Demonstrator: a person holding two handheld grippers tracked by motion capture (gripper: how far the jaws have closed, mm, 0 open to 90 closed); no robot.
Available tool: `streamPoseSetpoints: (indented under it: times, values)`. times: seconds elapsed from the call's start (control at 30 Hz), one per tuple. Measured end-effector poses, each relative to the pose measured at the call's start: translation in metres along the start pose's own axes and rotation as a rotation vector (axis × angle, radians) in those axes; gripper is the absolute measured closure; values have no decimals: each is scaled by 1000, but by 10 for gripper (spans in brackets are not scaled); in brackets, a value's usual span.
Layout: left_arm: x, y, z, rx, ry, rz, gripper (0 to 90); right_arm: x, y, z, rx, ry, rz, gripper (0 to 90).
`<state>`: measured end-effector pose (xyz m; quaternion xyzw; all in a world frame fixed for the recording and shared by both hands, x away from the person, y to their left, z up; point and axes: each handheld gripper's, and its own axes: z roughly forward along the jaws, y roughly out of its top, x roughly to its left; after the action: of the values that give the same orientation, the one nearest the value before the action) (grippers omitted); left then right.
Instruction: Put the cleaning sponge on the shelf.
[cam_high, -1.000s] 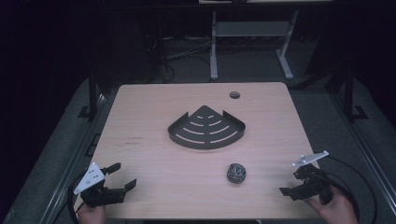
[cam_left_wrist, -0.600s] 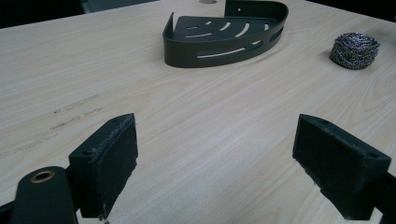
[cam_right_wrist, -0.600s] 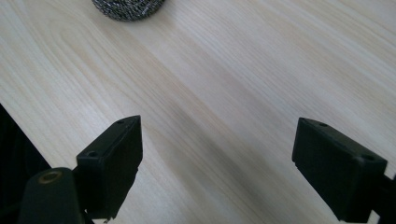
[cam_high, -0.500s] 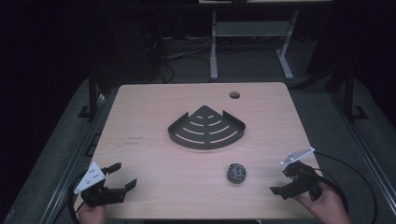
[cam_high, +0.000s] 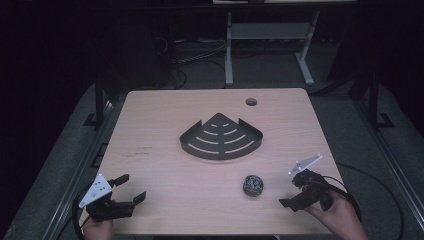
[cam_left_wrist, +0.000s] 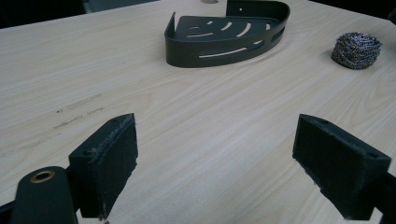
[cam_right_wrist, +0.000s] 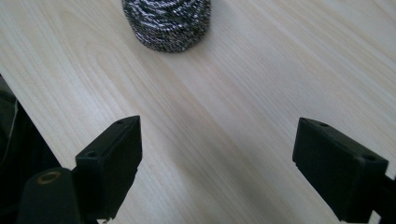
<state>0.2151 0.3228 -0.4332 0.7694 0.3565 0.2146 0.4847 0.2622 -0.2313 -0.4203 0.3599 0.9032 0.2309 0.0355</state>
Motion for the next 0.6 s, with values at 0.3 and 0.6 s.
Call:
streamPoseSetpoints:
  times: [0.3,0.6]
  values:
    - [0,0,0,0,-2,-3,133,7,13,7,13,11,-33,153]
    - [-1,0,1,-2,-4,-3,133,12,24,12,24,17,-59,153]
